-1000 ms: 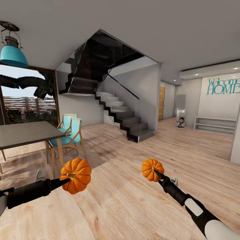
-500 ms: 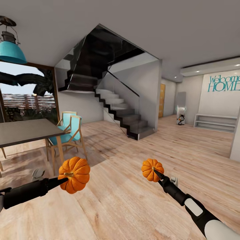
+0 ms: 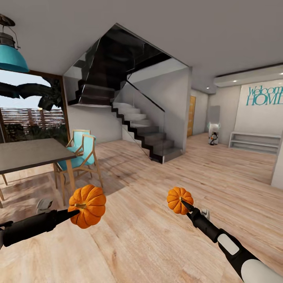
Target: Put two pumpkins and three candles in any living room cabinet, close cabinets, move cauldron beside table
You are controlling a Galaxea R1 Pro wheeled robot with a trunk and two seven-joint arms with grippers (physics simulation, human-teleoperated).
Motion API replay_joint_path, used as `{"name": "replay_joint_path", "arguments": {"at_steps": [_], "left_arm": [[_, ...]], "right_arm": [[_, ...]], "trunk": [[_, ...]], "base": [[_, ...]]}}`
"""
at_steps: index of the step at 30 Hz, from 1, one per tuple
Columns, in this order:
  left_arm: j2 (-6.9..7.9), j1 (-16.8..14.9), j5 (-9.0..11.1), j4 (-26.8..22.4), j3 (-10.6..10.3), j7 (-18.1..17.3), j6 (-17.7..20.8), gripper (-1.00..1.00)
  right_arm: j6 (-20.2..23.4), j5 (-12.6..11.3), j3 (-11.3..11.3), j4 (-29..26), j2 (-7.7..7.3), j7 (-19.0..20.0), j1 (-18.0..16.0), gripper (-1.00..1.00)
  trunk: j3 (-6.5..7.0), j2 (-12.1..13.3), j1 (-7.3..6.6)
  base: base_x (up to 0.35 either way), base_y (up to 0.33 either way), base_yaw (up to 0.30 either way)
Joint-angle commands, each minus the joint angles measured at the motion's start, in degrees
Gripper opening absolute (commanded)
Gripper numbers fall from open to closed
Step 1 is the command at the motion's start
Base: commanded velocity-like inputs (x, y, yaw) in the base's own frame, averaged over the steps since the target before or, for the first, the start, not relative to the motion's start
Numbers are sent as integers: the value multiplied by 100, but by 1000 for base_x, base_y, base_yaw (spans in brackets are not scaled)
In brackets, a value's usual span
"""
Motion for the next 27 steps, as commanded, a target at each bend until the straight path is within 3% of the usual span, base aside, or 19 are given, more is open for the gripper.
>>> {"name": "replay_joint_path", "arguments": {"at_steps": [1, 27], "left_arm": [[1, -3, 15, -1, 8, 8, 29, -100], [1, -3, 12, -1, 24, 8, 38, -100]], "right_arm": [[37, -60, 32, 1, -5, 8, -4, -100], [28, -59, 32, 1, -27, -9, -4, -100]], "trunk": [[2, 38, -24], [253, 1081, -595]], "base": [[0, 0, 0], [0, 0, 0]]}}
